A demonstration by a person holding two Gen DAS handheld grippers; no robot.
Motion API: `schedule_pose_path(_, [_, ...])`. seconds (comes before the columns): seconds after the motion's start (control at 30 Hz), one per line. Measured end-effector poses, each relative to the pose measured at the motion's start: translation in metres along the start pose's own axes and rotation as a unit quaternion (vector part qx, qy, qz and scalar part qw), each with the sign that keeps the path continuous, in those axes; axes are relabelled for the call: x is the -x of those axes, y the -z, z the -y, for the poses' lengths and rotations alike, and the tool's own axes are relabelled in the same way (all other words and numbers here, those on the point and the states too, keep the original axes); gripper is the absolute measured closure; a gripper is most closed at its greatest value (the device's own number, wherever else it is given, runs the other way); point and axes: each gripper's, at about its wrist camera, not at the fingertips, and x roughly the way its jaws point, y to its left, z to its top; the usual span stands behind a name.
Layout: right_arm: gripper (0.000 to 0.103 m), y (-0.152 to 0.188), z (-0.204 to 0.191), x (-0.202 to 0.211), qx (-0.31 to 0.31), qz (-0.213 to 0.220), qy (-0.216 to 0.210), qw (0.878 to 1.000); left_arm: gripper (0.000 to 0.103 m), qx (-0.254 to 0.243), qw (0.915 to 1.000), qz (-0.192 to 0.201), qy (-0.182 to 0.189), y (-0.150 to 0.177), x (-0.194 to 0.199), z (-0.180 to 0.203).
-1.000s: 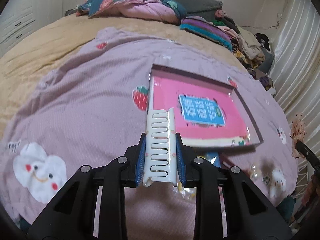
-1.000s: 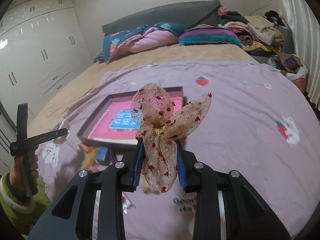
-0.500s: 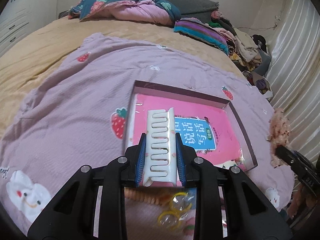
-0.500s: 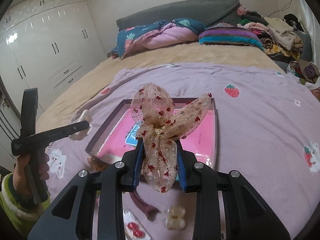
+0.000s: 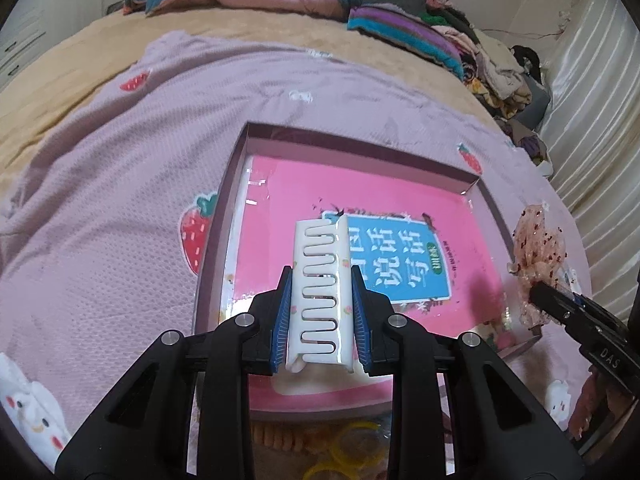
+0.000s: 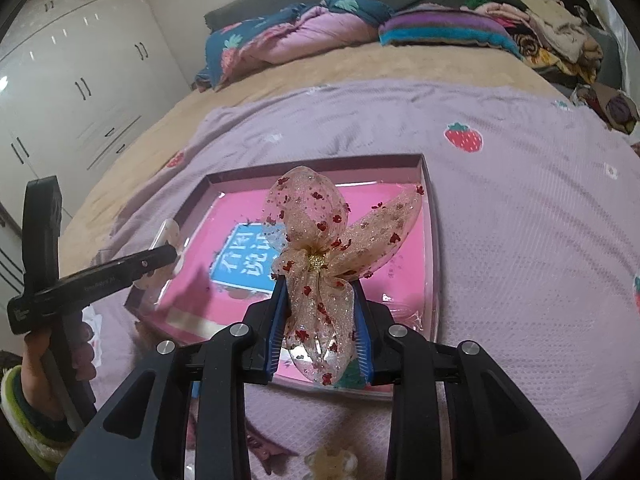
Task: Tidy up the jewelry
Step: 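Place the white claw clip in the tray with the left tool while the right tool places the bow, then withdraw both open tools from the tray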
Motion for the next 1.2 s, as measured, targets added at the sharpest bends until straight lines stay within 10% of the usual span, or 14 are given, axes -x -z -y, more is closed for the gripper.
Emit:
schedule_pose_path(0.3, [0.069, -0.002, 0.004, -0.02, 0.002, -0.019, 0.009, 1.0, 0.068, -0.005, 0.9999, -0.008, -0.014, 0.002, -0.003, -0.003])
schedule_pose_path(0.93, [0.018, 0.021, 0.005, 0.031, -0.011, 0.03, 0.014, 0.999, 0.011, 0.012, 0.9993, 0.026, -0.024, 0.016, 0.051, -0.01])
schedule_pose_path(1.2, [0.012, 0.029, -0.007, 0.071, 0.005, 0.065, 0.004, 0.998, 0.01, 0.009, 0.9987, 0.044, -0.024, 0.022, 0.079, -0.003])
